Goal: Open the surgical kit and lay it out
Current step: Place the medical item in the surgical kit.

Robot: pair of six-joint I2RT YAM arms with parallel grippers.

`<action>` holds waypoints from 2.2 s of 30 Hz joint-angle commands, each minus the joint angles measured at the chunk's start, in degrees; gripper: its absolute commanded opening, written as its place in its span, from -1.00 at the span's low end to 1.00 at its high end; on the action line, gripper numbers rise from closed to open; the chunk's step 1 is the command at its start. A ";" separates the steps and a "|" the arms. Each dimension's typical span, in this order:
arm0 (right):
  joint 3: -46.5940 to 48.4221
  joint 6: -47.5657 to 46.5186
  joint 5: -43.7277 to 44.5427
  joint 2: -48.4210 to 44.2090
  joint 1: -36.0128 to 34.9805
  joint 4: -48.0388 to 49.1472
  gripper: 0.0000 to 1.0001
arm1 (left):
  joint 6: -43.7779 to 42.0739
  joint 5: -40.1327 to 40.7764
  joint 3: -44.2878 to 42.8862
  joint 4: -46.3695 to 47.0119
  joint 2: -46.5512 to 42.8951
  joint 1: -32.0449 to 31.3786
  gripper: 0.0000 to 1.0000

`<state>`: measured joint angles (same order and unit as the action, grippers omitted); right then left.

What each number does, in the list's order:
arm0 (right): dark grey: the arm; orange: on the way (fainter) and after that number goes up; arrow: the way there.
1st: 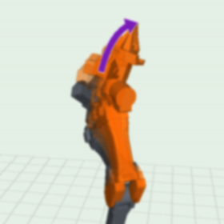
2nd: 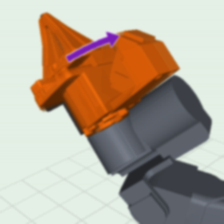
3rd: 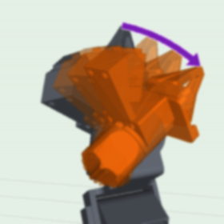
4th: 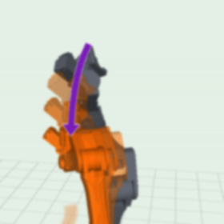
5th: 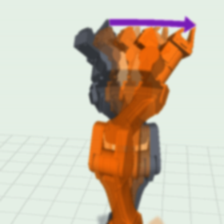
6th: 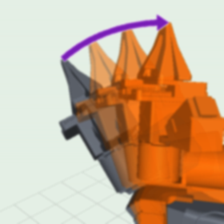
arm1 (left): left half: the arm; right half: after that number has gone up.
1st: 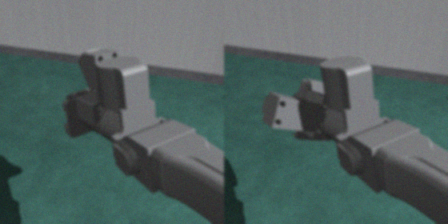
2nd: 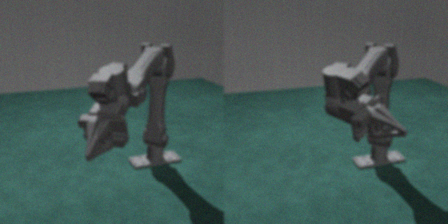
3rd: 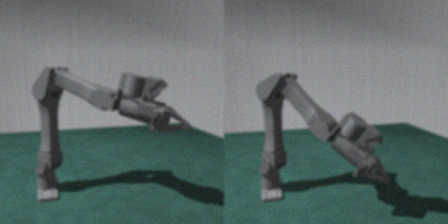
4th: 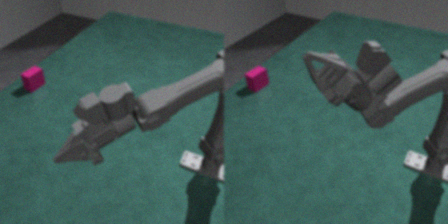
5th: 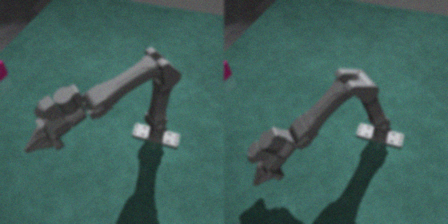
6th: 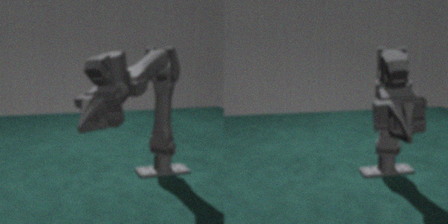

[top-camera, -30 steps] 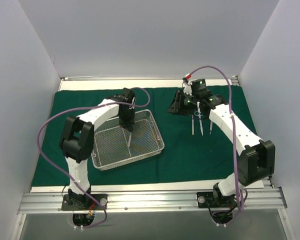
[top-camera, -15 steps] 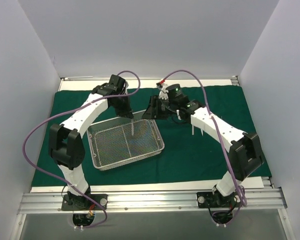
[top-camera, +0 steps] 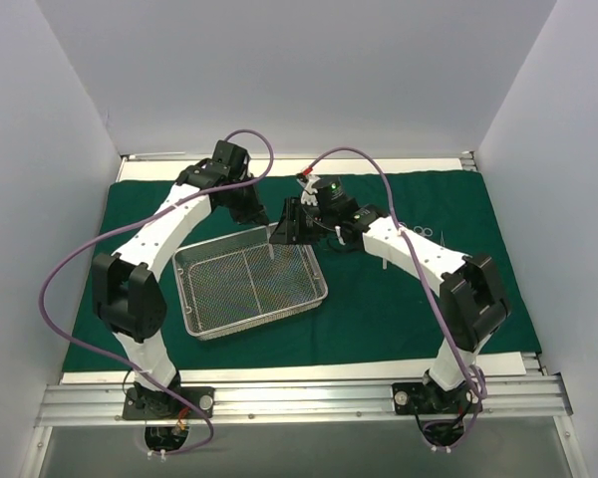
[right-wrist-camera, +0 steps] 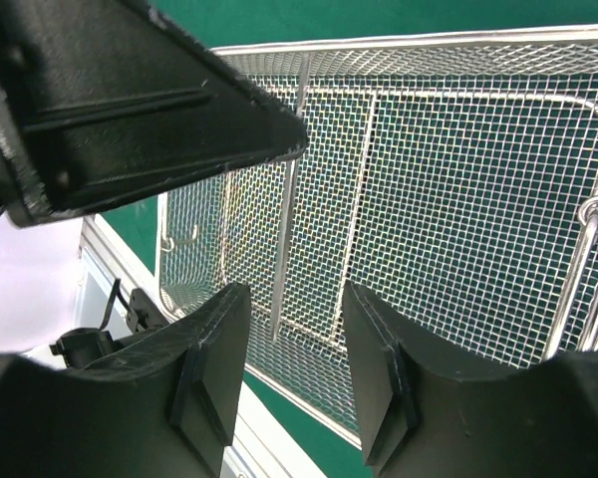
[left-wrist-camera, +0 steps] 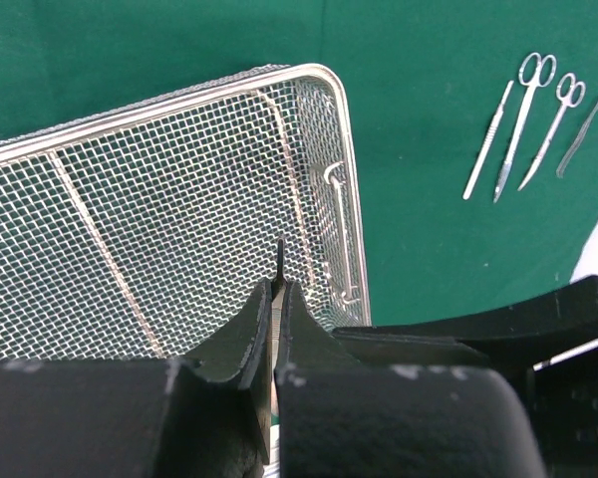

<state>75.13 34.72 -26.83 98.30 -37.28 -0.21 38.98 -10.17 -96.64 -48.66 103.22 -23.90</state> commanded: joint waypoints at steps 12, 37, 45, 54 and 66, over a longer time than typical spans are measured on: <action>4.58 0.35 -1.03 4.09 -1.22 3.20 -0.28 | 1.71 -1.86 -1.18 2.17 -4.34 -0.36 -0.95; -5.96 -8.69 4.41 -5.22 17.83 -13.76 -1.00 | -17.18 -4.33 8.48 3.49 -17.08 6.41 0.05; -7.98 -14.94 7.93 -1.36 24.00 -15.35 -1.00 | -19.12 -5.38 11.56 2.87 -18.58 6.50 0.05; -7.98 -17.14 9.51 5.23 26.46 -12.54 -1.00 | -19.56 -8.28 10.16 2.78 -16.12 6.50 0.05; -8.07 -19.69 9.16 9.19 27.78 -12.01 -1.00 | -19.20 -10.39 8.58 3.66 -12.43 6.59 0.04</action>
<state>66.85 16.47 -18.26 106.83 -9.76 -12.01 20.45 -18.92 -85.01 -46.70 90.21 -17.52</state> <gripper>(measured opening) 0.056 0.522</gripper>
